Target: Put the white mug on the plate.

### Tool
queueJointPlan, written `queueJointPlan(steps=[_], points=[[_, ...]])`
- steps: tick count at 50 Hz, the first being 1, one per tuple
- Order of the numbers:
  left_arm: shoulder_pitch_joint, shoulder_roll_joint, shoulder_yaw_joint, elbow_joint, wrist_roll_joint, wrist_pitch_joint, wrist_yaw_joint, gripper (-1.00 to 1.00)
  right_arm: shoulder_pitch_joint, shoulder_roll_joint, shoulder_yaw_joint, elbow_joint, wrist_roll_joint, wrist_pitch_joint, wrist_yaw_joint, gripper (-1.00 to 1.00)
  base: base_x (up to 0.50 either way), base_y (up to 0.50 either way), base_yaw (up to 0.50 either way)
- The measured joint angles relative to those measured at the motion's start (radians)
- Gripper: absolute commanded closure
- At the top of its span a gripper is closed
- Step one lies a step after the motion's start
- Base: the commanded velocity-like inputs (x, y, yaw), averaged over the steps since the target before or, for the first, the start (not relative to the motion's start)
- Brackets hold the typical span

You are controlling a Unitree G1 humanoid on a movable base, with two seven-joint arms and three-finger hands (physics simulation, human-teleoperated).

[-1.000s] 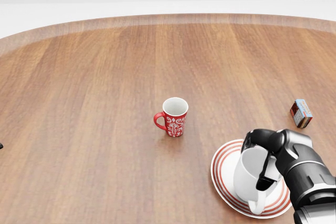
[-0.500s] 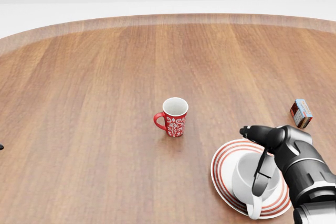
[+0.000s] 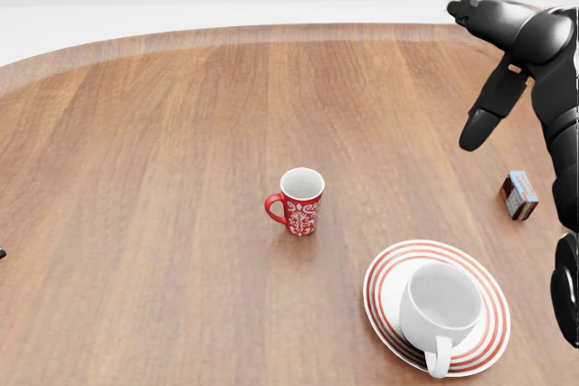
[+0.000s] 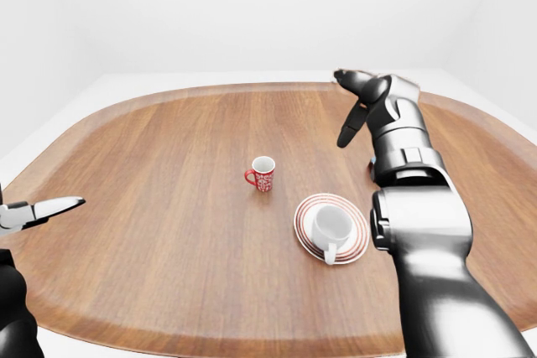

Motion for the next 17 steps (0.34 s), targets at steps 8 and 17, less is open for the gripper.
queueJointPlan(steps=[8,17], points=[[-0.002,0.002,0.000,0.000,-0.001,0.000,0.001,-1.00,-0.145,-0.035,-0.015,0.005,-0.024,0.000,-0.216,-1.00,0.00,0.00,0.00],[-0.003,0.002,-0.001,0.000,-0.001,0.000,0.002,-1.00,-0.221,-0.060,-0.026,-0.001,-0.034,0.000,-0.391,-1.00,0.00,0.00,0.00]])
